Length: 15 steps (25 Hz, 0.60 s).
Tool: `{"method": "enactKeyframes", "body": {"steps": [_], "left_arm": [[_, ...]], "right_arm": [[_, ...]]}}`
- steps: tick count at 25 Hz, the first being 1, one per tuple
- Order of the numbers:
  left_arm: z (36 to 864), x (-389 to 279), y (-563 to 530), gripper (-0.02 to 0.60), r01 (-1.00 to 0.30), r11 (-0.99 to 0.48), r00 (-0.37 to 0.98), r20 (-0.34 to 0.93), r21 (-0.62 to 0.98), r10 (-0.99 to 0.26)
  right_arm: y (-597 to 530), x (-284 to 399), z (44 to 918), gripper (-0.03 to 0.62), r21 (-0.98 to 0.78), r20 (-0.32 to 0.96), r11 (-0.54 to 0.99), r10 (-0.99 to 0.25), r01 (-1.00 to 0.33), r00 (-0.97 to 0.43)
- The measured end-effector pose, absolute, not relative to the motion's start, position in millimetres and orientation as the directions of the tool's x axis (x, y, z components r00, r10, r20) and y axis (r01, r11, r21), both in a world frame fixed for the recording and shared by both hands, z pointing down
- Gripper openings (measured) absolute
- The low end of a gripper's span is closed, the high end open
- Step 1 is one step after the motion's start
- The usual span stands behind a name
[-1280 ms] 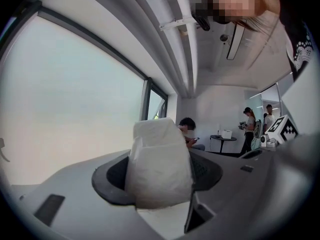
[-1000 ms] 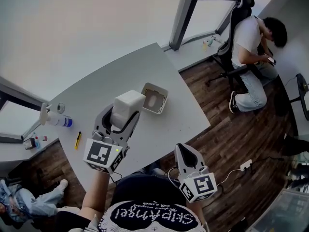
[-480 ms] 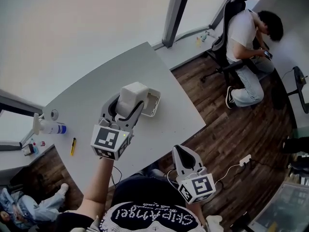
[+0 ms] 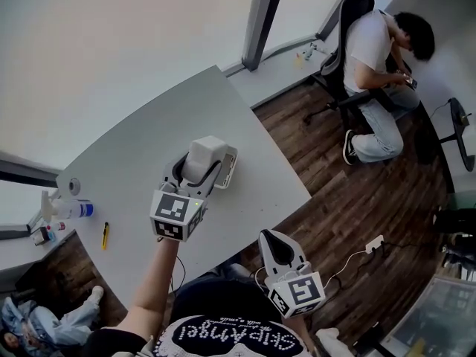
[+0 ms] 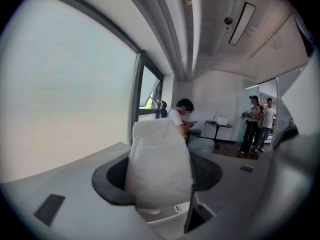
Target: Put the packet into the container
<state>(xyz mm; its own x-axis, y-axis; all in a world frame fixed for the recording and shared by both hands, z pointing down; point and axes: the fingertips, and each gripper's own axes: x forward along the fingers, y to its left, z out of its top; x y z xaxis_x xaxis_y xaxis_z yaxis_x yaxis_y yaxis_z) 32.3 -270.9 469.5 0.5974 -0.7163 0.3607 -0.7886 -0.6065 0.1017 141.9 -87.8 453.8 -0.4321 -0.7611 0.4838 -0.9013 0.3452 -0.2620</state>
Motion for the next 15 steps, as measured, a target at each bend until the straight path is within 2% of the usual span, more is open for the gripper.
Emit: {"method": "enactKeyframes", "body": {"steps": [15], "left_arm": [[540,42,-284,0.279,-0.803,-0.583,0.557,0.495,0.119,-0.667]], "right_arm": [[-98,154,467,0.015,-0.285,0.517,0.311,-0.747,-0.907,-0.418]]}}
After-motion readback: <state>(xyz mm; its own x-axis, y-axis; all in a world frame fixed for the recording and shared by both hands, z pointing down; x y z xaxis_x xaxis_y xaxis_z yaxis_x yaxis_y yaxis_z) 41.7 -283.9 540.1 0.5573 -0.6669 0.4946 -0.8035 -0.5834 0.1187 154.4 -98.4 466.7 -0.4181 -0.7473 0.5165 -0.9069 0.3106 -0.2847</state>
